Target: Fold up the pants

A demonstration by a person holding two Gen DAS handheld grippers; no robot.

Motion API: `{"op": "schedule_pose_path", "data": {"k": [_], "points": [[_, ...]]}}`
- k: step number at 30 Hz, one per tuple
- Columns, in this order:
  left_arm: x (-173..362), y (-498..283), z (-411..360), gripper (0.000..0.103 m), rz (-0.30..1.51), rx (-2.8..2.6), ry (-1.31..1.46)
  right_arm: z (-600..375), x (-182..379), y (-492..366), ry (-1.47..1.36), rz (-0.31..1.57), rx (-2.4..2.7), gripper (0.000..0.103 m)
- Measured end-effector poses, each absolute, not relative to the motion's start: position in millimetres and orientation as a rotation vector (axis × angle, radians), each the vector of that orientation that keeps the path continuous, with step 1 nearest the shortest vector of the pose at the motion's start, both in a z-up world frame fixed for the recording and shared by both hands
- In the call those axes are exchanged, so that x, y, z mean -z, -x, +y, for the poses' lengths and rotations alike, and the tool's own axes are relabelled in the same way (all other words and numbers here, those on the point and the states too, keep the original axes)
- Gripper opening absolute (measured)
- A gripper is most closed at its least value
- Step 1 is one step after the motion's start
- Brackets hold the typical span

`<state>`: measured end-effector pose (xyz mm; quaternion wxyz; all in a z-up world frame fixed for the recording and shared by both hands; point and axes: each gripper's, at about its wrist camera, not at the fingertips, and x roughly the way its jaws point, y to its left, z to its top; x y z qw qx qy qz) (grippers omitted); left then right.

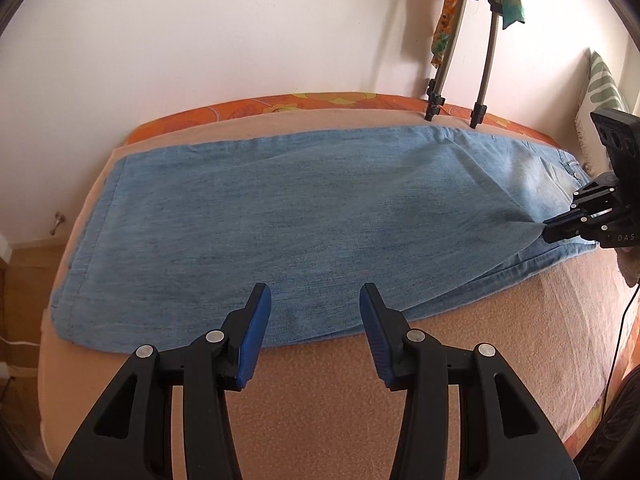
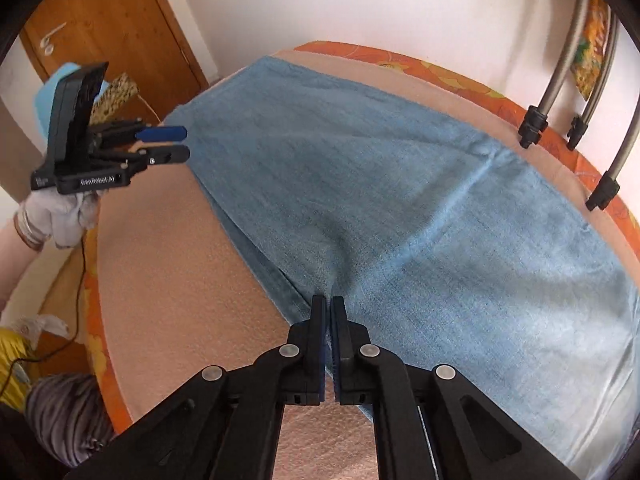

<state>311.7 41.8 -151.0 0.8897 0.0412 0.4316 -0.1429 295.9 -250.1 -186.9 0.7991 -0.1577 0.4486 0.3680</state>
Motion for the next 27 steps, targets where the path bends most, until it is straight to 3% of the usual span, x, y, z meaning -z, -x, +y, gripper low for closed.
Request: {"op": "schedule_pose_path", "data": {"k": [4,6,7,11,17,27], "points": [[146.7,-308.6,63.5,0.045,0.883,0.253,-0.063,-256.4,182.4,-291.7,0.354,1.005,-0.838,0.01],[143.9,-306.4,82.3,0.045,0.871,0.212,-0.033,-257.8,177.8,-289.8,0.357,0.969,-0.826,0.026],[142.6,-305.5,94.0,0.045,0.865,0.186,-0.011,-257.5,176.5,-291.1,0.349,0.951,-0.816,0.029],[139.0,-301.4,154.0,0.055,0.838,0.072,0.134,-245.4,185.2,-302.2,0.381,0.908,-0.724,0.029],[156.0,-300.4,230.0,0.057,0.848,-0.06,0.304,-217.7,211.5,-303.4,0.482,0.919,-0.668,0.033],[195.4,-316.5,258.1,0.059,0.892,-0.073,0.373,-167.3,195.4,-296.0,0.538,0.866,-0.688,0.035]]}}
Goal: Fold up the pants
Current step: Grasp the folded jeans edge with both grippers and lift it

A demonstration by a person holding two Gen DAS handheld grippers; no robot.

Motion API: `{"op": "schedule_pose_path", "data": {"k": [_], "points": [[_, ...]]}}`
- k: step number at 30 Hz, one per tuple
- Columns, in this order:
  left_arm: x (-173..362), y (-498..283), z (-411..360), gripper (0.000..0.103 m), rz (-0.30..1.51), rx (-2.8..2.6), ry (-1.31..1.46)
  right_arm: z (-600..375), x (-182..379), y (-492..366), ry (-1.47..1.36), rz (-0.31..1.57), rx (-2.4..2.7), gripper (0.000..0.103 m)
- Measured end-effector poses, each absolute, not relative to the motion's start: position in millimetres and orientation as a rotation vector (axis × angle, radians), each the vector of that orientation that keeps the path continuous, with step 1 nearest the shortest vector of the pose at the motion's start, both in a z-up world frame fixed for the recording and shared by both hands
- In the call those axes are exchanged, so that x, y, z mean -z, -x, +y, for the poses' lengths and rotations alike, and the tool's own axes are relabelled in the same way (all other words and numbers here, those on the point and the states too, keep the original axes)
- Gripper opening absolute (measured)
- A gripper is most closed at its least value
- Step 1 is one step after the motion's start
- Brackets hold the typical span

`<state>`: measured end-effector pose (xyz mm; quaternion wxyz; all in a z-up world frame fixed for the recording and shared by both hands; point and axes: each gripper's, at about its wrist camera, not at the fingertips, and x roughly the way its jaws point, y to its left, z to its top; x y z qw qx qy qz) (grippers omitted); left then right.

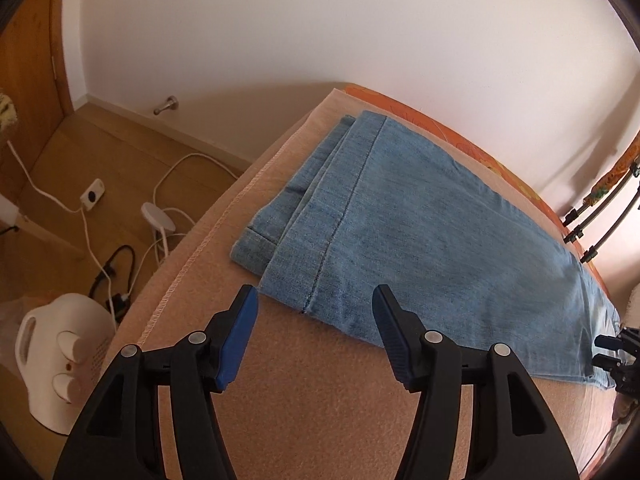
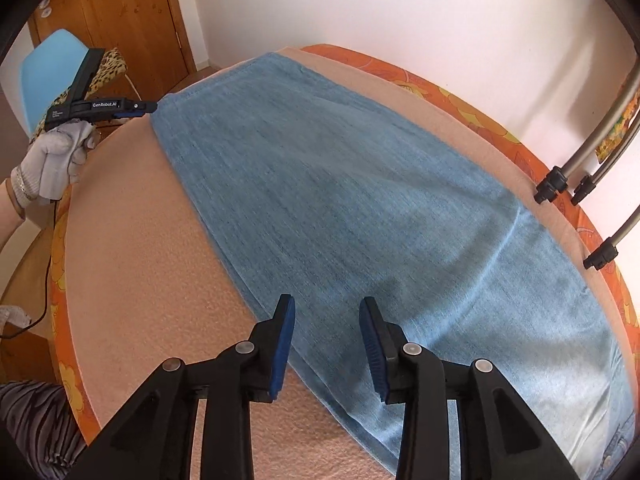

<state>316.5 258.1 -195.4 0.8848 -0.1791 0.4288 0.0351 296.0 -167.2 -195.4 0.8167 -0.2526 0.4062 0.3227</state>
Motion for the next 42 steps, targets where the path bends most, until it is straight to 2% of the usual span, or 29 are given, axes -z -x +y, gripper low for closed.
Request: {"op": "schedule_pose_path", "data": {"k": [2,5,7,8,10,14,20,26,27,28,30,31,32,33,35,36,38,39,42], "points": [[196.9,-316.4,261.0,0.058,0.875,-0.054,0.424,-146.5,189.3,-296.3,0.552,0.843,-0.71,0.037],[198.6,-316.9,262.1,0.052,0.859,-0.046,0.436,-109.9,180.0,-304.9,0.573,0.81,-0.745,0.039],[198.4,-316.5,262.7,0.03,0.84,-0.05,0.44,-85.6,171.7,-316.4,0.564,0.786,-0.765,0.042],[197.1,-315.4,263.2,0.027,0.824,-0.053,0.44,-74.0,166.9,-323.9,0.552,0.776,-0.78,0.042],[194.4,-314.6,265.0,0.012,0.792,-0.042,0.447,-45.1,157.9,-344.7,0.513,0.766,-0.81,0.043],[192.1,-317.8,256.0,0.008,0.774,0.013,0.389,7.8,147.9,-387.5,0.473,0.724,-0.837,0.059],[189.3,-314.6,244.8,0.008,0.761,0.029,0.246,104.0,157.7,-467.0,0.395,0.759,-0.838,0.059],[196.0,-311.8,256.5,0.009,0.78,-0.027,0.209,173.4,183.1,-510.8,0.429,0.784,-0.803,0.064],[197.1,-312.5,260.1,0.015,0.791,-0.043,0.217,182.0,188.5,-515.9,0.434,0.796,-0.803,0.064],[199.0,-314.5,263.5,0.032,0.807,-0.038,0.232,187.7,193.3,-521.1,0.434,0.811,-0.801,0.064],[201.2,-318.2,268.9,0.055,0.817,-0.033,0.26,195.5,201.9,-527.1,0.431,0.836,-0.805,0.063],[203.2,-321.2,270.5,0.056,0.83,-0.044,0.265,197.1,204.7,-528.0,0.433,0.844,-0.809,0.062],[205.3,-325.1,271.4,0.056,0.848,-0.042,0.271,197.1,207.0,-528.2,0.437,0.851,-0.814,0.054],[207.4,-328.0,271.5,0.056,0.856,-0.033,0.28,199.0,209.3,-527.7,0.442,0.857,-0.824,0.042],[206.9,-329.6,269.0,0.053,0.847,-0.032,0.277,200.0,209.6,-525.8,0.456,0.86,-0.847,0.032],[206.4,-330.0,267.9,0.037,0.843,-0.023,0.281,197.5,207.0,-521.5,0.465,0.844,-0.847,0.023],[205.7,-328.5,266.7,0.029,0.831,-0.033,0.28,193.7,201.8,-518.2,0.461,0.825,-0.854,0.008],[204.8,-327.1,265.9,0.019,0.825,-0.036,0.28,192.0,198.9,-517.0,0.45,0.82,-0.858,0.008],[199.6,-321.5,268.6,0.011,0.796,-0.031,0.286,189.2,191.0,-512.4,0.446,0.789,-0.877,0.005]]}}
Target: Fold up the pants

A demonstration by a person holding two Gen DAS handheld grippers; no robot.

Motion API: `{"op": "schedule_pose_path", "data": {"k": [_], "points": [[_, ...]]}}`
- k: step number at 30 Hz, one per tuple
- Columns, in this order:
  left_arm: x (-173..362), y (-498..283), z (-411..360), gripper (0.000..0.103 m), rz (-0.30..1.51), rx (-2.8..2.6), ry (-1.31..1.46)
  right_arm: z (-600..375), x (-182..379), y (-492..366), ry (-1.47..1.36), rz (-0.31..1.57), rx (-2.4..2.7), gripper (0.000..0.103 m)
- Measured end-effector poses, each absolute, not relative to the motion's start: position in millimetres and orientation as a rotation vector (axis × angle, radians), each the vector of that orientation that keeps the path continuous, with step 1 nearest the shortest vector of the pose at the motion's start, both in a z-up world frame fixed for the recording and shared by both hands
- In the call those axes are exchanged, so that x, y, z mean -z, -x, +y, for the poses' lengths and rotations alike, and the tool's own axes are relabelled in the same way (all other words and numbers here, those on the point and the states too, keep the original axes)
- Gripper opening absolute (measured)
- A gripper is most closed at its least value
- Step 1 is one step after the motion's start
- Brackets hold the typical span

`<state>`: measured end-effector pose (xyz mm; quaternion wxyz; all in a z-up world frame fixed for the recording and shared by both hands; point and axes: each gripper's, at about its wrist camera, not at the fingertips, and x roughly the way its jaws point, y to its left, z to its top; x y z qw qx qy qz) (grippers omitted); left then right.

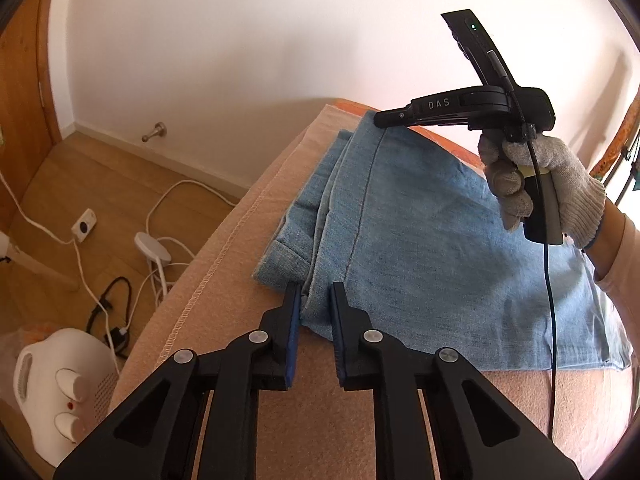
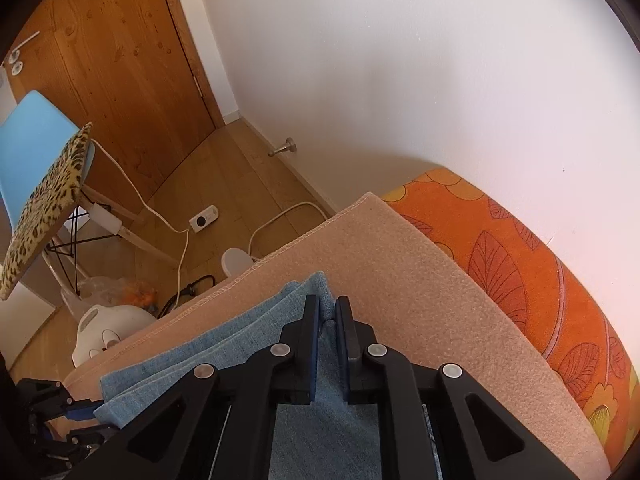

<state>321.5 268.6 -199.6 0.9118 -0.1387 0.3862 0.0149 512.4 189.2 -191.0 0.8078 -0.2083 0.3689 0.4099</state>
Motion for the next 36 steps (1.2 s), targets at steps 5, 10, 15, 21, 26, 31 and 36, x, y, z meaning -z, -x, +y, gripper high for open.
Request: {"op": "schedule_pose_path", "data": {"k": [5,10,15,21,26,31,36], "points": [[193.3,-315.2,265.1,0.006,0.776,-0.026,0.251,195.8,185.7,-502.9,0.498,0.74,-0.856,0.004],[189.5,-315.0,267.2,0.006,0.757,-0.026,0.234,203.4,181.3,-499.5,0.513,0.697,-0.836,0.004],[188.6,-328.8,272.1,0.005,0.759,-0.036,0.228,210.7,188.4,-507.6,0.524,0.687,-0.793,0.004],[198.4,-337.2,279.8,0.005,0.795,-0.072,0.231,215.5,204.1,-519.6,0.539,0.698,-0.753,0.004],[190.1,-326.0,291.0,0.031,0.761,-0.077,0.272,216.7,199.8,-517.3,0.543,0.71,-0.73,0.029],[201.6,-332.2,290.4,0.062,0.827,-0.051,0.344,197.3,169.7,-490.5,0.45,0.72,-0.812,0.038],[203.2,-340.3,283.7,0.062,0.821,-0.076,0.369,188.3,167.1,-453.9,0.42,0.834,-0.885,0.044]]}}
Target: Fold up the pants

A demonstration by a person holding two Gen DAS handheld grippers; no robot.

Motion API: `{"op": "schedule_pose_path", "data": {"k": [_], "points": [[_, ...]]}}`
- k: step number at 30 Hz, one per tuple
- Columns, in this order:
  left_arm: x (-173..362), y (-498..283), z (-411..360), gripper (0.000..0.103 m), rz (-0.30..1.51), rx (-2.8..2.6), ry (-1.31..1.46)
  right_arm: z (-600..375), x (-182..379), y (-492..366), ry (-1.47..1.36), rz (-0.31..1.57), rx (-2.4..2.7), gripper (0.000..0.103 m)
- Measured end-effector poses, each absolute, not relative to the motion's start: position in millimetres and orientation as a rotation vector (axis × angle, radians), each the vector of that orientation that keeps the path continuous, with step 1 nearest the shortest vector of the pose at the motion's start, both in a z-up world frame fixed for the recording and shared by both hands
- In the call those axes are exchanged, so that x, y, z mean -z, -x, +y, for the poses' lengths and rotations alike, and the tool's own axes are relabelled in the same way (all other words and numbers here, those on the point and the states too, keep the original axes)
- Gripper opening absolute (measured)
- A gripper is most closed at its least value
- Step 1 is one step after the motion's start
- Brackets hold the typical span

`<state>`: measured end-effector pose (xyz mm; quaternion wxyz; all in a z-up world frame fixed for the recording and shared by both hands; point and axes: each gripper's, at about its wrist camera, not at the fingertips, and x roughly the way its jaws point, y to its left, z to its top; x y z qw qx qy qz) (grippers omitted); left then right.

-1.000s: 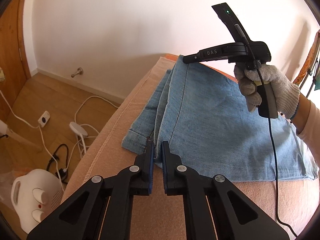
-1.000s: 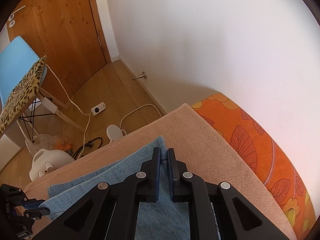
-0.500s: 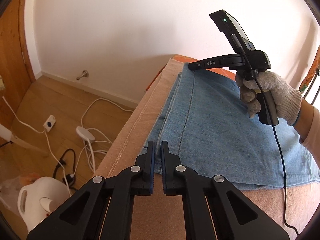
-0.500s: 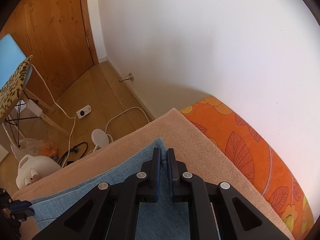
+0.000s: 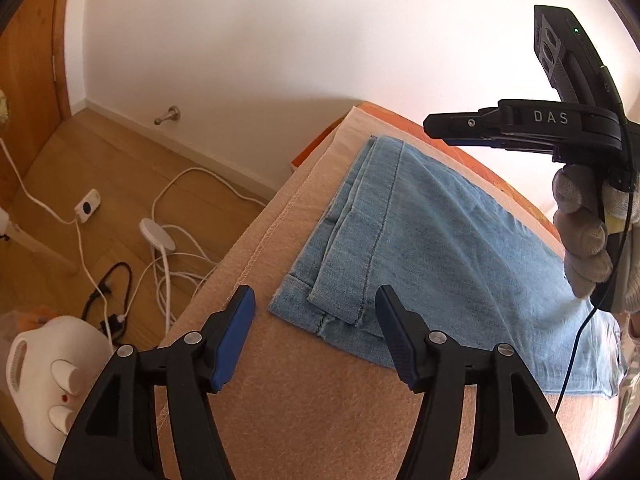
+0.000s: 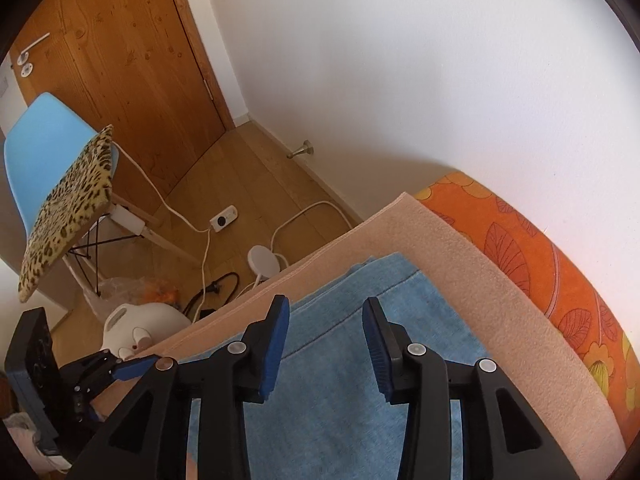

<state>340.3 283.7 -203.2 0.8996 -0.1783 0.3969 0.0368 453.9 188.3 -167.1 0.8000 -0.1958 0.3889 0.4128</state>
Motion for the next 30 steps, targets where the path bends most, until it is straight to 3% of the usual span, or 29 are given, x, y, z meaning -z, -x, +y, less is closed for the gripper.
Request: {"op": "schedule_pose_path", "data": {"k": [2,3,6,8,10,19,23,24,26,27,30], "points": [[202.8,-341.5,280.6,0.048,0.82,-0.077,0.365,189.3,175.0,-446.2,0.433,0.882,-0.875,0.045],[202.9,-342.3,279.4,0.034,0.822,-0.077,0.36,190.9,180.0,-444.8,0.433,0.913,-0.87,0.045],[197.2,-339.6,275.6,0.017,0.788,-0.079,0.334,197.3,193.6,-443.4,0.405,1.004,-0.859,0.049],[191.4,-337.3,272.5,0.012,0.763,-0.064,0.318,203.3,199.9,-443.0,0.375,1.055,-0.848,0.057],[186.4,-335.6,266.0,0.011,0.746,-0.041,0.294,212.5,203.7,-441.1,0.365,1.072,-0.849,0.058],[181.9,-334.9,241.1,0.01,0.713,0.026,0.223,263.3,227.6,-416.6,0.458,1.143,-0.798,0.056],[180.0,-331.0,240.4,0.01,0.7,0.001,0.182,267.1,233.4,-415.3,0.523,1.117,-0.731,0.024],[179.2,-329.3,240.1,0.013,0.696,-0.009,0.173,263.4,232.4,-418.7,0.508,1.117,-0.732,0.016],[180.4,-328.7,240.8,0.036,0.71,-0.027,0.163,254.1,231.0,-427.9,0.447,1.144,-0.75,0.008],[182.0,-330.2,240.3,0.052,0.722,-0.023,0.161,248.8,230.4,-432.4,0.413,1.158,-0.762,0.006],[187.5,-339.0,237.0,0.054,0.755,-0.023,0.153,243.0,229.0,-436.3,0.378,1.164,-0.78,0.004]]}}
